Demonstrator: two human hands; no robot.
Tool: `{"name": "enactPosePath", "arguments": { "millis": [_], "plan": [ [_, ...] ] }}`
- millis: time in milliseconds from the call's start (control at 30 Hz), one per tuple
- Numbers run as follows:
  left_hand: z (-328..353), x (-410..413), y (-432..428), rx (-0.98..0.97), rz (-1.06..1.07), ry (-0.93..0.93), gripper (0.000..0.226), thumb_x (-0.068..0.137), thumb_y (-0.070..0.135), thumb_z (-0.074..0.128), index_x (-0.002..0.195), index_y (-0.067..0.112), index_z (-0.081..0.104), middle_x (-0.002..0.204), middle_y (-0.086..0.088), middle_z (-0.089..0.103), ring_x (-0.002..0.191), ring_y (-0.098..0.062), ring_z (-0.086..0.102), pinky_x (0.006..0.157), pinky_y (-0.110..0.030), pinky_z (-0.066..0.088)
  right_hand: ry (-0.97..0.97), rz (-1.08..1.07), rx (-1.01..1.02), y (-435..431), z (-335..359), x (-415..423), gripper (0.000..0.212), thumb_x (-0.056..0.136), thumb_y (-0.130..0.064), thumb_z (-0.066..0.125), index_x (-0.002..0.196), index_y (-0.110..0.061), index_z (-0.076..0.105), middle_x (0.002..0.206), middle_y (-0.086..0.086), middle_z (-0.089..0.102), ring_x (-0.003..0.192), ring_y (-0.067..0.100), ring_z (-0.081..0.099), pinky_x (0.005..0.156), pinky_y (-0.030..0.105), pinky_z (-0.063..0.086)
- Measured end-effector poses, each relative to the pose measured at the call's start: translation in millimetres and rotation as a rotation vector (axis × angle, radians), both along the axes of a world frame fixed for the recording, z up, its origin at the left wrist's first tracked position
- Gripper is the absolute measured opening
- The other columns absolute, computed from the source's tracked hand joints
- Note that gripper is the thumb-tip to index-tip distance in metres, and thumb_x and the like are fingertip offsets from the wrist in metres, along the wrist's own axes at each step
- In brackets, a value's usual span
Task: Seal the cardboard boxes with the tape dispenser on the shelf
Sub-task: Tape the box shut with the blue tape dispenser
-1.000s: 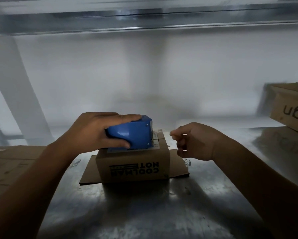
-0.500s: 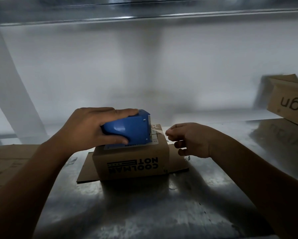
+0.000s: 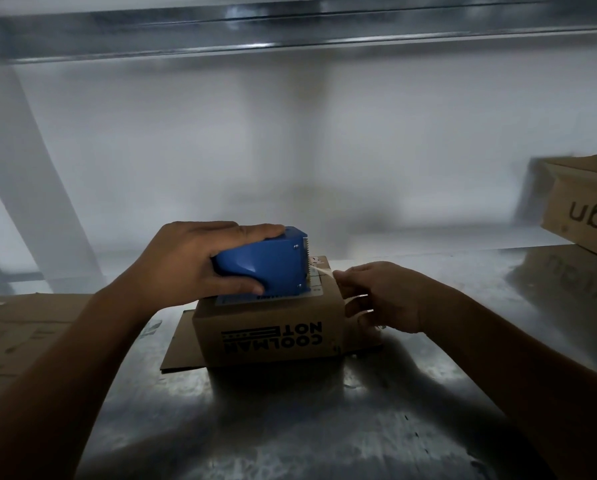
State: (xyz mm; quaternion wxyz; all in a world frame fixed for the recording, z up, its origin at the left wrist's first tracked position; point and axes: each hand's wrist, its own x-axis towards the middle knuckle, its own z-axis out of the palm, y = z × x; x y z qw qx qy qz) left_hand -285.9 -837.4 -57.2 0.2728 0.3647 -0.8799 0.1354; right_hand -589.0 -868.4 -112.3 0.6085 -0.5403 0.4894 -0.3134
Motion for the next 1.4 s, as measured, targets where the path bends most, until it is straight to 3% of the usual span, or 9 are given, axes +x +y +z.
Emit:
{"name": "enactPosePath", "arguments": {
  "millis": [200,300,500,733,867,933,1067,1200,1400],
  "plan": [
    [-0.2,1.9,-2.8,-0.002,-0.001,0.003,0.074,0.076,0.076,0.064,0.145,0.055,0.044,0.101,0.023,0.064,0.083,-0.002,0.054,0.068,-0.026,0.054,0.279,0.071,-0.167,7.6,-1.9,5.2,0.036,0.104,-0.052,0.045,0.115,-0.019,0.056,0.094,0.009,0.074,0.069,0.026,0.072,0.046,0.029,0.044],
    [0.0,1.4,-2.1,-0.008,-0.009,0.005,0.073,0.077,0.077,0.062,0.145,0.06,0.039,0.1,0.03,0.059,0.084,0.003,0.053,0.07,-0.023,0.054,0.372,0.04,-0.355,12.9,-8.4,15.6,0.031,0.108,-0.047,0.033,0.111,-0.024,0.053,0.099,0.009,0.07,0.073,0.028,0.073,0.061,0.044,0.054],
    [-0.4,0.8,-1.4,-0.008,-0.027,0.005,0.072,0.079,0.08,0.059,0.145,0.063,0.036,0.103,0.029,0.059,0.085,0.002,0.054,0.071,-0.025,0.054,0.483,-0.101,-0.522,12.3,-22.9,28.2,0.032,0.11,-0.037,0.031,0.104,-0.018,0.056,0.1,0.004,0.066,0.093,0.02,0.063,0.09,0.048,0.053],
    [0.1,1.3,-1.3,0.002,-0.034,0.007,0.073,0.078,0.077,0.061,0.145,0.062,0.037,0.105,0.027,0.062,0.085,-0.002,0.058,0.071,-0.031,0.058,0.421,-0.206,-0.51,6.9,-22.6,23.6,0.024,0.104,-0.047,0.044,0.104,-0.026,0.055,0.093,-0.005,0.07,0.076,0.009,0.068,0.06,0.025,0.049],
    [0.0,1.9,-2.2,0.007,-0.037,0.009,0.073,0.078,0.077,0.062,0.145,0.061,0.039,0.105,0.02,0.068,0.083,-0.005,0.062,0.069,-0.034,0.058,0.205,-0.291,-0.601,6.6,-15.9,22.5,0.009,0.105,-0.029,0.05,0.103,-0.023,0.057,0.093,0.002,0.068,0.063,0.015,0.072,0.046,0.022,0.05],
    [0.3,1.6,-2.6,0.004,-0.039,0.004,0.073,0.078,0.076,0.062,0.145,0.061,0.039,0.106,0.021,0.067,0.083,-0.003,0.06,0.069,-0.032,0.058,0.139,-0.319,-0.655,6.5,-10.2,24.2,0.007,0.103,-0.024,0.052,0.105,-0.023,0.059,0.097,0.0,0.067,0.076,0.014,0.072,0.061,0.031,0.061],
    [-0.2,1.9,-3.5,-0.002,-0.024,0.005,0.072,0.077,0.078,0.062,0.144,0.062,0.039,0.105,0.032,0.06,0.083,0.003,0.056,0.069,-0.024,0.056,0.232,-0.16,-0.821,11.6,1.1,26.8,0.033,0.096,-0.048,0.056,0.125,-0.031,0.058,0.12,-0.019,0.062,0.105,-0.012,0.058,0.078,0.008,0.048],
    [2.8,0.7,-3.5,-0.003,0.001,-0.001,0.074,0.076,0.077,0.064,0.143,0.063,0.038,0.104,0.035,0.058,0.083,0.005,0.055,0.071,-0.013,0.049,0.575,0.216,-0.962,21.9,-0.2,37.8,0.07,0.088,-0.072,0.037,0.145,-0.032,0.044,0.143,-0.013,0.049,0.122,0.0,0.049,0.098,0.025,0.045],
    [14.5,2.4,-4.9,0.081,0.004,-0.074,0.074,0.074,0.083,0.06,0.141,0.072,0.031,0.111,0.024,0.071,0.085,-0.002,0.064,0.073,-0.028,0.057,0.708,0.301,-0.996,20.7,-0.6,36.4,0.094,0.087,-0.08,0.044,0.161,-0.03,0.014,0.168,-0.009,0.015,0.154,0.011,0.017,0.123,0.044,0.029]
  ]
}}
